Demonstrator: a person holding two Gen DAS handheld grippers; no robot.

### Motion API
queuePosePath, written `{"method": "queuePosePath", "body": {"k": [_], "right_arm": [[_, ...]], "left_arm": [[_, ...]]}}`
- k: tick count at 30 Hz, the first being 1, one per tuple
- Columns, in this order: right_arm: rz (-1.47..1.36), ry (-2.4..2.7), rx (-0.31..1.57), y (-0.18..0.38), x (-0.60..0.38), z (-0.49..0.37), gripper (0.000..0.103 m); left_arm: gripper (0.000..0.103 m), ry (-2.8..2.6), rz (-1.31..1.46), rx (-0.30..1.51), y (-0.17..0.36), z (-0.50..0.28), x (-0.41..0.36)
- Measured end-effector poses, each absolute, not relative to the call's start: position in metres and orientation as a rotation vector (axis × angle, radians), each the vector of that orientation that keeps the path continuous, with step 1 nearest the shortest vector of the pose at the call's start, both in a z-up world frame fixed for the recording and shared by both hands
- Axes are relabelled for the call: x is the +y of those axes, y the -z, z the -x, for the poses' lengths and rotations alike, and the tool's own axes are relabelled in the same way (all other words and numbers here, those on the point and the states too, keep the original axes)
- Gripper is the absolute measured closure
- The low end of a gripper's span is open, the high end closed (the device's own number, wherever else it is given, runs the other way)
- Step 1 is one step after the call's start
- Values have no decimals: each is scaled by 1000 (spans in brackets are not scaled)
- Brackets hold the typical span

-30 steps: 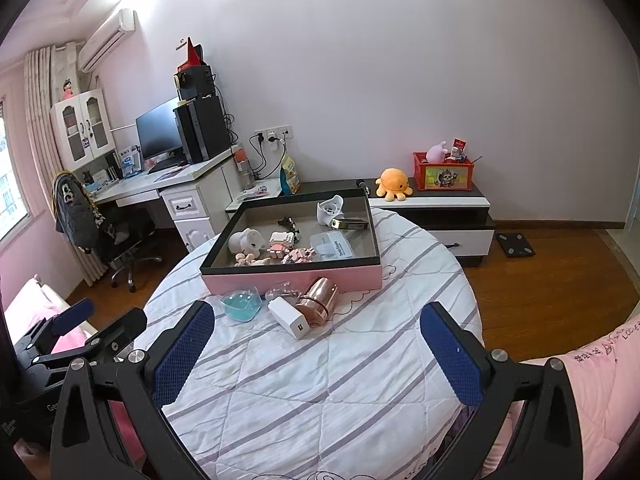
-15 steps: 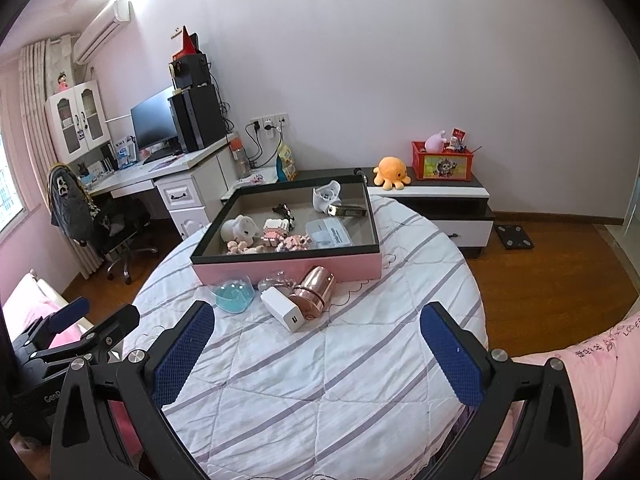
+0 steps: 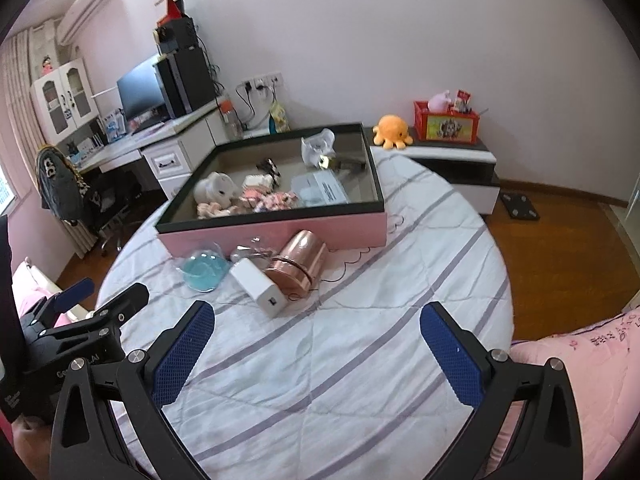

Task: Organize rigid objects
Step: 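Grasp the teal clear dish with the left tool while the right tool grasps the rose-gold cup, then carry the teal dish and rose-gold cup into the pink box and release them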

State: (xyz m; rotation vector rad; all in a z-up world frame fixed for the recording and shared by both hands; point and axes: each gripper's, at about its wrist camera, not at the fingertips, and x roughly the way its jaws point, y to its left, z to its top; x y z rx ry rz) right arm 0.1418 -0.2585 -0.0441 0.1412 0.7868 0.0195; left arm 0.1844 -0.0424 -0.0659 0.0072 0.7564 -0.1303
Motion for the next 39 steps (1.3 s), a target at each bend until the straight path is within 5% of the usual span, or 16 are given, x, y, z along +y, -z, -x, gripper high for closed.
{"method": "queuePosePath", "body": {"k": [14,18,23,30,39], "right_arm": [[-209,-67,895,89,-261,-224,1],[-207,-70,935,102,-258,-238,9],[-181,-84,968,112,-249,-247,29],[-181,-82,941,113,-252,-250,51],[-204,-95,921,108,-260,-232,54]], "left_arm": [[0,142,-30,870,112,-253,-67],[5,135,-8,893,120,-262,-63],[29,153,21,916,124,-273,-62],[30,183,51,902,122,-270,-59],[30,184,54,869,111,-247,-53]]}}
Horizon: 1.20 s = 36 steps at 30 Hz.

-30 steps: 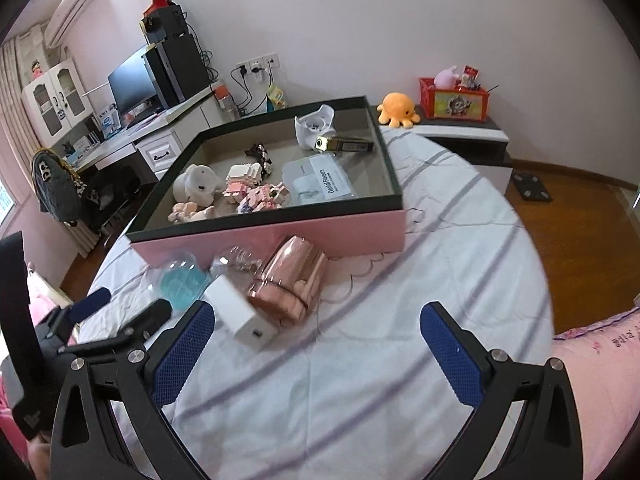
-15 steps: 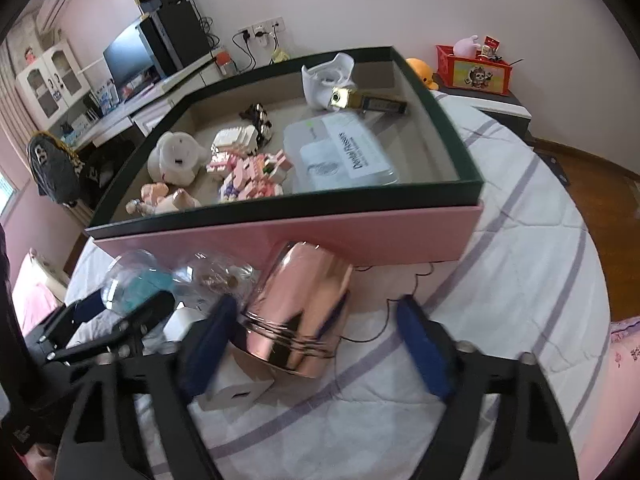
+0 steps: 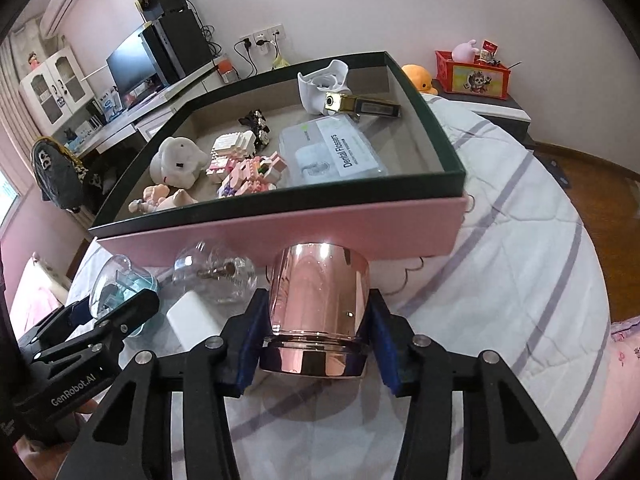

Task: Organize rigid objects
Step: 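Carry the teal dish and rose-gold cup into the pink box and release them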

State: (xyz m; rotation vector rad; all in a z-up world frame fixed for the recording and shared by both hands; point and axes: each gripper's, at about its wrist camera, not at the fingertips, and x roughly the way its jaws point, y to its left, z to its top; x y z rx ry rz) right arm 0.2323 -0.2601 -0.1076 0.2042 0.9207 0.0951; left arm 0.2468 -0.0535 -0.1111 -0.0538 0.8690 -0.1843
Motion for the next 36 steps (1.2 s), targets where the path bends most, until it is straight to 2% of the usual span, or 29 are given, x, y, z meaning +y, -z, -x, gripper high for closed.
{"method": "queuePosePath", "body": {"k": [20,29,36], "right_arm": [[-215,-164,798,41,-261,-191,54],[-150,-199,747,8,-256,-254,54],[-119,-207,801,17,-249,-329,54]], "left_arm": [[30,222,34,749,43,-210,-54],[30,243,3,680,1,-273,-66],[30,233,7,716,4,-353,-73]]}}
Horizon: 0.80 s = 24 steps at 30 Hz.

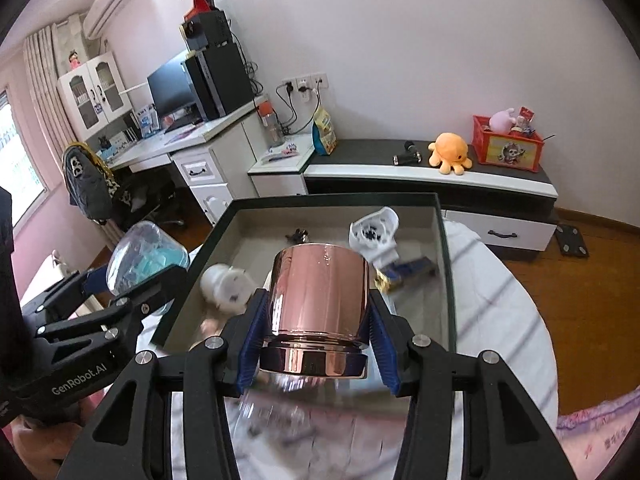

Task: Organize rigid objects
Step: 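Carry the teal dish and rose-gold cup into the pink box and release them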

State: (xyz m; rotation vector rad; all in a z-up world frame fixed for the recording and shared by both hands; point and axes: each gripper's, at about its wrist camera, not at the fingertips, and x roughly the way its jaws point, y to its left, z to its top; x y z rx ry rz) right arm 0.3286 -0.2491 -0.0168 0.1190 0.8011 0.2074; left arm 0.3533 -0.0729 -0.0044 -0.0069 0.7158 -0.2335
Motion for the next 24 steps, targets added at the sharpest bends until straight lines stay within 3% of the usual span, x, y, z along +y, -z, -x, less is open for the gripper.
{"method": "queuePosePath", "body": {"k": [7,18,22,24], "right_arm": [[-107,-202,883,45,-245,-380,54],[-92,-171,969,74,-241,-415,53],[-112,-152,968,73,-246,-412,48],[-135,-140,953,69,-252,-405,28]], "left_arm": [[30,214,-6,799,36,-414,-80],[29,206,-27,903,69,-438,-87],[4,148,-36,869,62,-431,-81],[0,152,5,865,58,-426,-71]]}}
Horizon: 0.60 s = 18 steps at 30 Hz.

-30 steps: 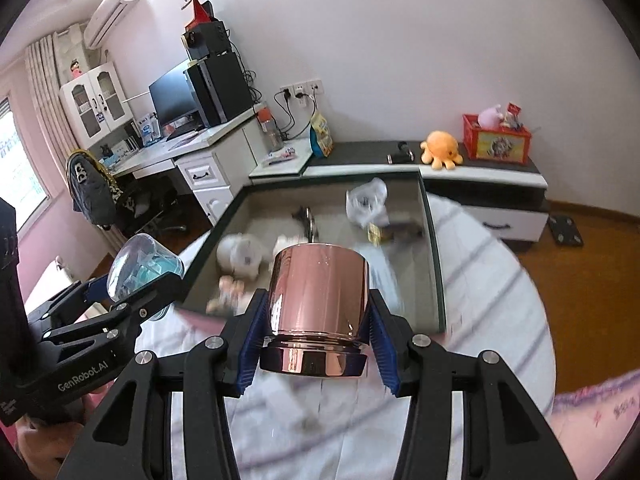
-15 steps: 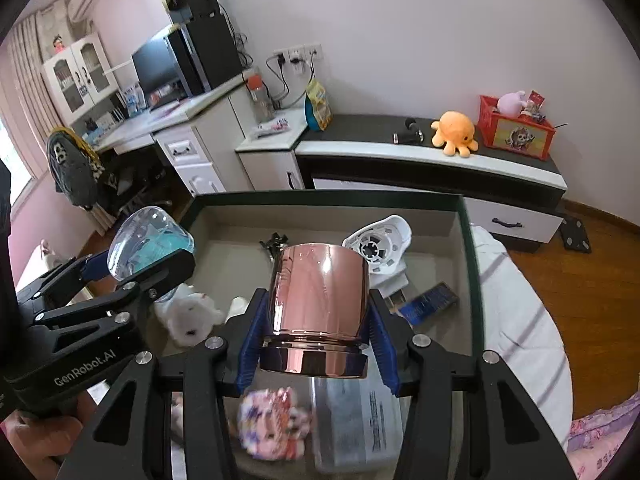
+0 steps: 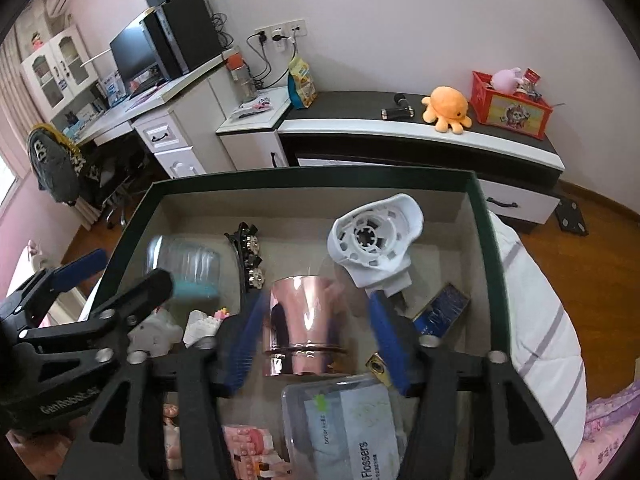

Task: Organize rigid objects
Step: 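Carry the teal dish and rose-gold cup into the pink box and release them, then withdraw both tools toward the glass bottle and white power bank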

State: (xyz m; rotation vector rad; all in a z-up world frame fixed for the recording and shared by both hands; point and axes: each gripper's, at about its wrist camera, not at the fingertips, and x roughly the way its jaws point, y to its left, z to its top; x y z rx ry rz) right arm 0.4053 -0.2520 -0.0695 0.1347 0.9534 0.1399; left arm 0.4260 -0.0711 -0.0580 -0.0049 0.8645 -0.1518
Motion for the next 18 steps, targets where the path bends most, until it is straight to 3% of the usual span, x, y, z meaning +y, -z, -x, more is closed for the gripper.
{"method": "queuePosePath", "body": {"k": [2,5,6,18], "right_arm": [[-187,-146,925,65,-258,-397,17],[-256,-158,892,57,-265,-381,13],[-258,-156,880,54,-265,-375,0],[-225,-140,778,17,-247,-285,0]], "left_arm": [[0,152,46,840,49,-413,-61],[0,143,38,798,39,-391,-55],[0,141,36,784,35,-381,-54],[0,145,27,689,9,-276,-42]]}}
